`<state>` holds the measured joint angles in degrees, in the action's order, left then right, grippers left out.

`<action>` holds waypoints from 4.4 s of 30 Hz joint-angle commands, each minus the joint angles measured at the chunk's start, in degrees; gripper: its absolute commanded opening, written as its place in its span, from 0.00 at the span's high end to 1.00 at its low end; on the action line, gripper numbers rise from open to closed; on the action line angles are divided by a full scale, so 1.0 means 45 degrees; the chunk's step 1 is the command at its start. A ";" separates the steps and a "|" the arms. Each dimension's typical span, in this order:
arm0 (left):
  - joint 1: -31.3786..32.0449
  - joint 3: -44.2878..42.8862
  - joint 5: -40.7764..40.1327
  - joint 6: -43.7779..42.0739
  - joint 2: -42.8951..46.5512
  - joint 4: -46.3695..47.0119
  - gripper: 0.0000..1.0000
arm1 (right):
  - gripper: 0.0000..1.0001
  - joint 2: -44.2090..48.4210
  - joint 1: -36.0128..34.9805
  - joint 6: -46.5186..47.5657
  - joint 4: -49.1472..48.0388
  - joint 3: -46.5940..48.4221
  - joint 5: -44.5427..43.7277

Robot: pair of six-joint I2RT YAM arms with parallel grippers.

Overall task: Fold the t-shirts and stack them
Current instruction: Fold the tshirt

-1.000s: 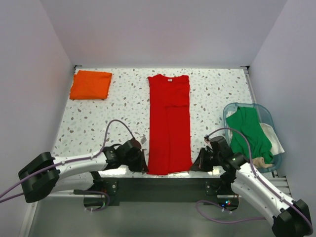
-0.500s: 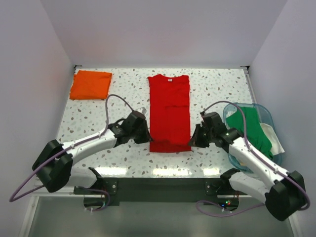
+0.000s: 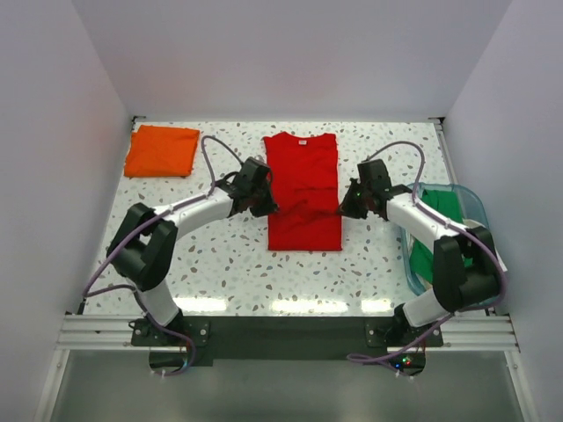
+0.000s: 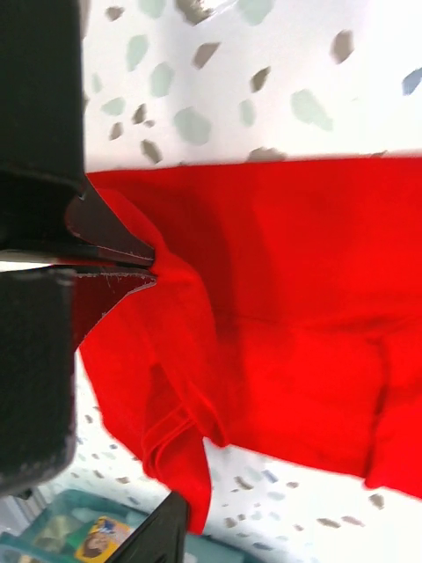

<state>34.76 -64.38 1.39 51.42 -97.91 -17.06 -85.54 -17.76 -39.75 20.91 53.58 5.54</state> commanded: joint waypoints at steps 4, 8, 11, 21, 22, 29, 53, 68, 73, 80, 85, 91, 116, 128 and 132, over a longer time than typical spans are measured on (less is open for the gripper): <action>-0.0888 -0.1278 -0.0289 -0.0235 -0.1170 0.0295 1.00 | 1.00 -0.1359 0.0509 0.0219 -0.1325 0.1490 0.0331; -0.1299 -0.2096 -0.0037 -0.0527 -0.1777 0.0315 1.00 | 1.00 -0.2123 0.0665 0.0220 -0.1481 0.2095 0.0585; -0.1572 -0.2470 0.0102 -0.0645 -0.2226 0.0276 1.00 | 1.00 -0.2746 0.0821 0.0180 -0.1560 0.2389 0.0780; -0.2002 -0.3388 0.0219 -0.1562 -0.3105 0.0706 0.83 | 0.87 -0.4233 0.1173 0.0512 -0.1658 0.3620 0.0937; -0.2041 -0.3485 0.0258 -0.1698 -0.3106 0.0763 0.64 | 0.83 -0.4273 0.1231 0.0493 -0.1638 0.3659 0.0937; -0.2198 -0.2671 -0.0035 -0.2598 -0.1392 0.1485 0.30 | 0.57 -0.3162 0.1057 0.1234 -0.1541 0.3233 0.0589; -0.0304 0.2195 0.1976 -0.0528 -0.0899 0.4415 0.93 | 0.60 -0.0992 -0.1190 0.1215 -0.1970 -0.0831 0.0507; -0.0284 0.3135 0.1254 -0.1152 0.0779 0.3346 0.63 | 0.60 0.1113 -0.1171 0.0981 -0.1366 -0.2454 -0.0214; -0.0303 0.3835 0.1156 -0.1134 0.1932 0.2854 0.52 | 0.59 0.2035 -0.0976 0.0922 -0.0876 -0.2940 -0.0977; -0.0284 0.4970 0.1449 -0.0880 0.2305 0.3439 0.52 | 0.60 0.1821 -0.0741 0.0884 -0.1266 -0.3352 -0.0685; -0.0303 0.5302 0.1567 -0.0626 0.1915 0.4142 0.52 | 0.60 0.1392 -0.0741 0.0844 -0.1501 -0.3411 -0.0626; -0.0284 0.5498 0.1742 -0.0430 0.1504 0.4689 0.52 | 0.60 0.1040 -0.0741 0.0805 -0.1794 -0.3548 -0.0528; -0.0206 0.5868 0.1587 0.0156 0.1834 0.4068 1.00 | 1.00 0.0843 -0.0721 0.0961 -0.1777 -0.3547 0.0935; 0.0262 0.8249 0.1586 0.0389 0.5232 0.2347 1.00 | 1.00 0.4627 -0.0799 0.0806 -0.0545 -0.6414 0.3201; 0.1003 0.9110 0.1567 0.0936 0.6325 0.2229 1.00 | 1.00 0.6209 -0.0975 0.0377 -0.0038 -0.7413 0.3787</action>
<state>37.54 -25.91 9.72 53.45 -72.49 -3.86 -62.30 -21.76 -36.75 16.32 23.03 20.03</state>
